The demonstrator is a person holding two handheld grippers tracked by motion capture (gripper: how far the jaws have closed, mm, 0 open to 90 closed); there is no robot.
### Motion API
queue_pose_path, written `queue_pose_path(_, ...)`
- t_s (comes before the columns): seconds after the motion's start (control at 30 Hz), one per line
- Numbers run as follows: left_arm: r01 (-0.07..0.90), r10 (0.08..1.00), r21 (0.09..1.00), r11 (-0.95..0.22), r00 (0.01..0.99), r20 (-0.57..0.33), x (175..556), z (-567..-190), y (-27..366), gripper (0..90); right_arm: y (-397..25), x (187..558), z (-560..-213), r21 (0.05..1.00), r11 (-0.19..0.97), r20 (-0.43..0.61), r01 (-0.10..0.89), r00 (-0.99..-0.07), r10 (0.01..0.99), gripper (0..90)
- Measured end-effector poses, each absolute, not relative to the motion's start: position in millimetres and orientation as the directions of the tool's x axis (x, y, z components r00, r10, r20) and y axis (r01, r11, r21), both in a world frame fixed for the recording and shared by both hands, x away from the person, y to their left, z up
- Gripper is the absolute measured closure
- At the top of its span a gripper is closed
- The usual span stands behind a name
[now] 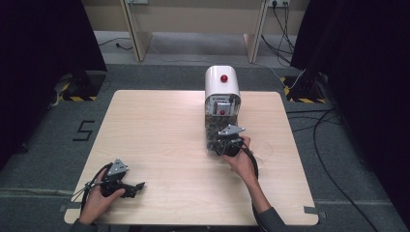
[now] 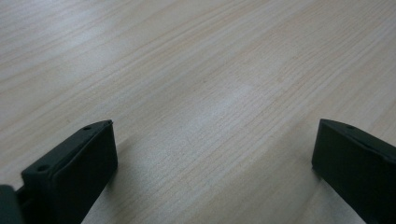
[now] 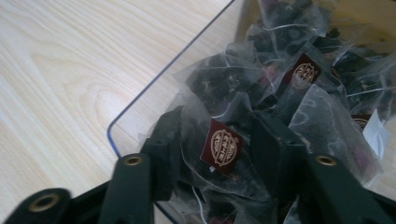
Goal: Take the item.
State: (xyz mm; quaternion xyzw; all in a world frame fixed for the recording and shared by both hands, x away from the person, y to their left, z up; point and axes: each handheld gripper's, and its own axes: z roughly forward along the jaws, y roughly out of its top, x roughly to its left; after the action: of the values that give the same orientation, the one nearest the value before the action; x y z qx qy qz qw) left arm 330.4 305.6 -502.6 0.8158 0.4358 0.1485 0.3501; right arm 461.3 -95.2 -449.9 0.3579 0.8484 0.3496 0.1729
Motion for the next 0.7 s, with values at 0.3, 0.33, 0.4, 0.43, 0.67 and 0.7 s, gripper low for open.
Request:
queue_pose_path(0.3,0.607,0.815,0.701,-0.375,0.576,-0.063,330,-503,306,0.0,-96,458,-444,0.739,0.513,-0.077,0.435,-0.703,0.707,80.0)
queue_pose_path(0.33,0.607,0.815,0.701,-0.375,0.576,-0.063,330,-503,306,0.0,-96,458,-443,0.745,0.514,-0.083,0.425,-0.705,0.704,80.6)
queue_pose_path(0.4,0.607,0.815,0.701,-0.375,0.576,-0.063,330,-503,306,0.0,-95,455,-438,0.756,0.511,-0.09,0.408,-0.71,0.699,81.3)
queue_pose_path(0.43,0.607,0.815,0.701,-0.375,0.576,-0.063,330,-503,306,0.0,-94,454,-435,0.762,0.511,-0.094,0.398,-0.713,0.695,81.6)
queue_pose_path(0.67,0.607,0.815,0.701,-0.375,0.576,-0.063,330,-503,306,0.0,-95,448,-419,0.794,0.488,-0.097,0.363,-0.716,0.691,82.2)
queue_pose_path(0.7,0.607,0.815,0.701,-0.375,0.576,-0.063,330,-503,306,0.0,-96,447,-418,0.798,0.484,-0.095,0.36,-0.717,0.691,82.3)
